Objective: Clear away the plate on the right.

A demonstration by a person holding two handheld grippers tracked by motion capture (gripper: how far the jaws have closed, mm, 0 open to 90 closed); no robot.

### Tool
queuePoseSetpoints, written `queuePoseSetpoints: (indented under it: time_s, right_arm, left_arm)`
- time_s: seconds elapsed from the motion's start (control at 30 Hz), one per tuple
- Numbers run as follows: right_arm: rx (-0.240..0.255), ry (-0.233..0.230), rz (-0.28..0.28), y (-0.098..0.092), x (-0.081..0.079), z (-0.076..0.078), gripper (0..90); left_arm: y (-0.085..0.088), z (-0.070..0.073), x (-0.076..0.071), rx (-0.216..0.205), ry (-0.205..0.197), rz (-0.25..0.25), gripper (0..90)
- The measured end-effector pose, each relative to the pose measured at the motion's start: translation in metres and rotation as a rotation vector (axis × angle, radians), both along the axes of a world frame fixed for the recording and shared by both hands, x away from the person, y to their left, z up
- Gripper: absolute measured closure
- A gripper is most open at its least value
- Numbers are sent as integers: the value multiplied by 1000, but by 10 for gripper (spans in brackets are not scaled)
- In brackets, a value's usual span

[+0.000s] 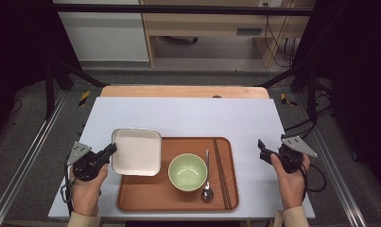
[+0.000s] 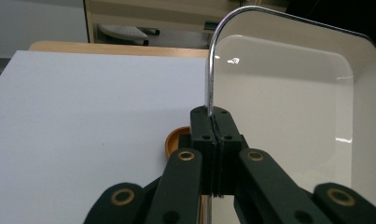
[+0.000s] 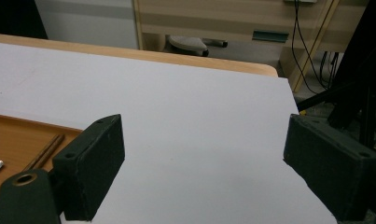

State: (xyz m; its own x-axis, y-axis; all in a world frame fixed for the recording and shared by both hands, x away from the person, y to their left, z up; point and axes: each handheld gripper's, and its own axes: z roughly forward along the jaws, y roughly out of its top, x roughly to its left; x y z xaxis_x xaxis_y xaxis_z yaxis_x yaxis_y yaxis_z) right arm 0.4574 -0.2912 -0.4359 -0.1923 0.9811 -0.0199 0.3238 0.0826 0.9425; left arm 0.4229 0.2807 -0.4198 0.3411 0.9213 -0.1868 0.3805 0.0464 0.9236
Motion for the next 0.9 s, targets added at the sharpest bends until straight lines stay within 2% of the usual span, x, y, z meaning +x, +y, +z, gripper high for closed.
queuePoseSetpoints:
  time_s: [0.17, 0.33, 0.43, 0.5, 0.63, 0.73, 0.9]
  right_arm:
    - [-6, 12, -1, 1, 2, -2, 125]
    - [-4, 18, 7, 3, 2, -3, 125]
    - [-7, 19, 7, 4, 2, -3, 125]
    - [-4, 22, 10, 4, 1, -3, 125]
    - [7, 27, 10, 4, 2, -4, 125]
    - [-2, 29, 14, 4, 3, -5, 125]
    - [4, 36, 17, 5, 3, -5, 124]
  left_arm:
    - [2, -5, -3, 5, 29, -9, 893]
    - [-2, -7, -3, 15, 66, -26, 893]
    - [-6, -9, 2, 39, 79, -28, 892]
    - [-8, -11, 6, 34, 94, -34, 892]
    - [-12, -16, 12, 65, 121, -39, 891]
    - [-14, -19, 16, 71, 145, -48, 891]
    - [-15, -23, 24, 50, 166, -53, 890]
